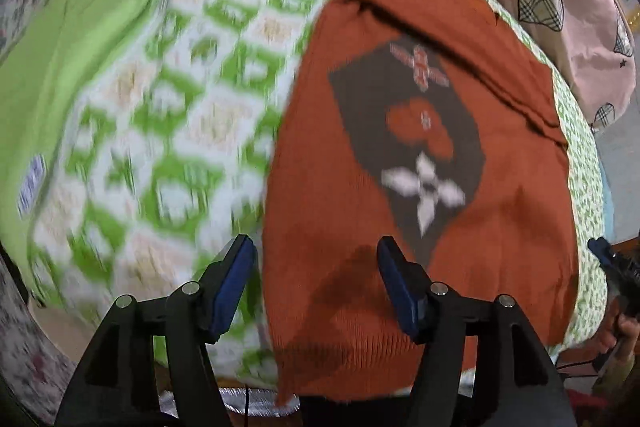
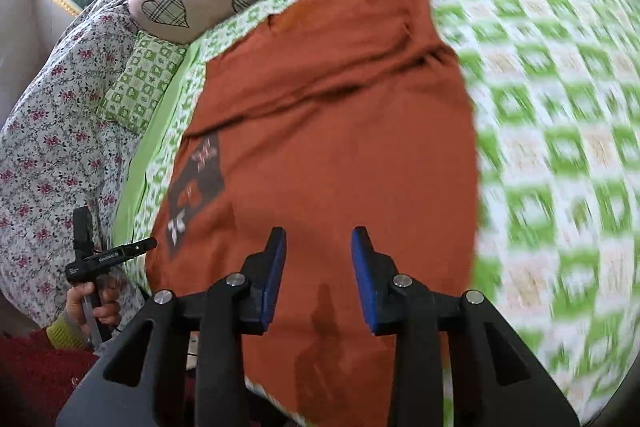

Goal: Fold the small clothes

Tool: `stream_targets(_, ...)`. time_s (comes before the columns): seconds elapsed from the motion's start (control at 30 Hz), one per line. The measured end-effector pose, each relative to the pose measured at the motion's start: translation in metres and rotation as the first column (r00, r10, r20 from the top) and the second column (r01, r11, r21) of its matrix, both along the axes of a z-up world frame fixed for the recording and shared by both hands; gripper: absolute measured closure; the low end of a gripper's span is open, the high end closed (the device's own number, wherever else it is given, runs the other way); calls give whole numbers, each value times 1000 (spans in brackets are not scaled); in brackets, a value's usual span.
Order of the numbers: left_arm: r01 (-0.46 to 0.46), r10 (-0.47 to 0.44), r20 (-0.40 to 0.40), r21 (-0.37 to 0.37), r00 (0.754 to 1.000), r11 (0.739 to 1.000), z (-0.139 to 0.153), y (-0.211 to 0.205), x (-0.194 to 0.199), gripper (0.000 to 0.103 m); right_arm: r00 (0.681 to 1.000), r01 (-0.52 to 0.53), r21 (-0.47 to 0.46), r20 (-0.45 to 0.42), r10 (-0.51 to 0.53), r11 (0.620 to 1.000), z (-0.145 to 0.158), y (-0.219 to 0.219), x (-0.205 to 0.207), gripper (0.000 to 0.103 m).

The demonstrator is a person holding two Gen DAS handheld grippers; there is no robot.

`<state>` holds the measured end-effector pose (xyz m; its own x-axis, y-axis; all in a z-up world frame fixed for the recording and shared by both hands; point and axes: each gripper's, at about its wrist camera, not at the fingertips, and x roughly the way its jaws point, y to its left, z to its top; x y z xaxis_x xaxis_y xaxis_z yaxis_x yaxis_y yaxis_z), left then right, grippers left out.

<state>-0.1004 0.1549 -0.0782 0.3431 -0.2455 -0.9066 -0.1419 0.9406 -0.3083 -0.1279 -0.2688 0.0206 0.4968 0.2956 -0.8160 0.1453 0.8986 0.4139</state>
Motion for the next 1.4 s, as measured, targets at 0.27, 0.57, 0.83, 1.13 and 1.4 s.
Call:
stream_targets(0.27, 89, -88, 29, -30, 996, 996, -8, -6, -30, 40, 995, 74, 62, -69, -69, 995, -27, -22, -61, 68)
stream_targets(0.57, 144, -144, 10, -73, 990, 987, -4, -8, -25, 42, 994, 102, 63, -45, -99, 993, -26, -23, -79, 68)
stream_targets(0.83, 172, -171, 21, -53, 985, 984, -8, -13, -36, 55, 989, 80, 157, -138, -58, 984, -55, -26, -70, 68)
stream_targets(1.13, 189, -184, 68, -68, 981, 980, 6, 11, -43, 98, 995, 89, 200, -60, -78, 976, -51, -28, -85, 94)
stream_targets(1.4, 158, -159, -5, -127, 987, 979, -13, 13, -42, 81, 990, 80, 201, -127, -55, 976, -64, -26, -79, 86)
